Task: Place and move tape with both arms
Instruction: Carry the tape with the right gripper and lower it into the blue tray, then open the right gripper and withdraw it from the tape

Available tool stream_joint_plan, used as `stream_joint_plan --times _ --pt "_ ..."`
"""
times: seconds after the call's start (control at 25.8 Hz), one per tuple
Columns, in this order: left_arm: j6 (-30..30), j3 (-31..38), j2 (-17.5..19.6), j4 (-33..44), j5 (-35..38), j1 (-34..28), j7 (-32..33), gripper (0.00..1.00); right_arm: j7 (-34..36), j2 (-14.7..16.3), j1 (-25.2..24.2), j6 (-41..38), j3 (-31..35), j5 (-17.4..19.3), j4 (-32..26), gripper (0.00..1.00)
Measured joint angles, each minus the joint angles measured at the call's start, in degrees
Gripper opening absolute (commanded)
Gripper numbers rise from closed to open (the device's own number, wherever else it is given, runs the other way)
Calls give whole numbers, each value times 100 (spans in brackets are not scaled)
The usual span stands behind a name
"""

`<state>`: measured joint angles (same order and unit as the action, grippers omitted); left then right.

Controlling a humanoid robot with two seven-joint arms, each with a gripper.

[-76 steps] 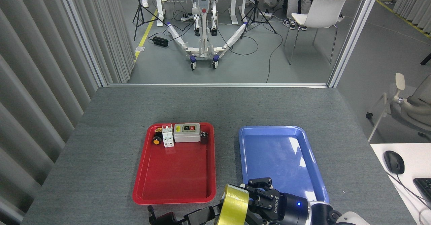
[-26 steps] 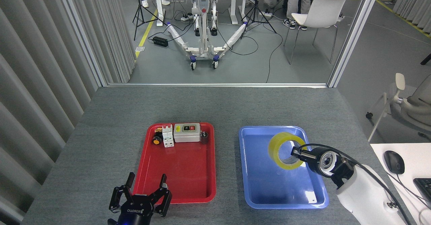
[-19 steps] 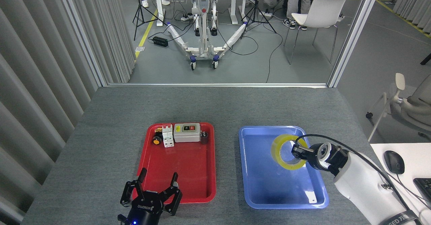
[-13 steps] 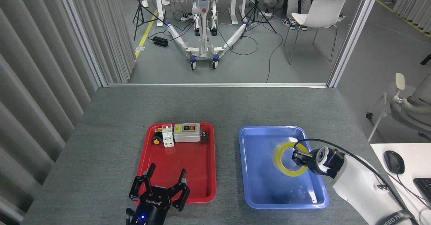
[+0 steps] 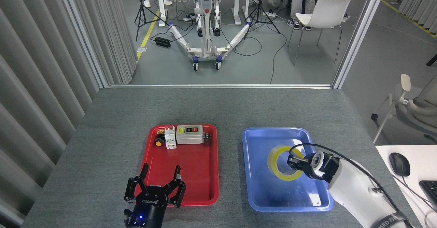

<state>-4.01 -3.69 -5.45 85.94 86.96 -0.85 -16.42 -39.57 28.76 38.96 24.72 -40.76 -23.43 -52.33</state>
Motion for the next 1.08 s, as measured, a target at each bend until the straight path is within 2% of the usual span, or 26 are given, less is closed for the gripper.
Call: stream_joint_plan --times 0.15,0.58,0.77,0.93,0.97,1.08 --pt "15 -73 -31 45 -23 -6 0 100 38 -58 0 -35 -2 -27 59 43" --pt "135 -126 1 47 -19 -49 18 100 166 -139 -38 -49 -27 -46 89 43" --pt "248 -121 17 63 -14 -123 44 100 198 -133 -49 -117 9 -73 72 46" --pt "266 -116 9 80 -13 -133 62 100 299 -102 -58 -256 84 -310 -12 64" --pt "266 -116 3 82 -13 -133 71 100 346 -90 -71 -286 135 -406 -43 65" --pt "272 -115 4 84 -14 -119 81 100 506 -58 -292 -511 637 -883 -288 75"
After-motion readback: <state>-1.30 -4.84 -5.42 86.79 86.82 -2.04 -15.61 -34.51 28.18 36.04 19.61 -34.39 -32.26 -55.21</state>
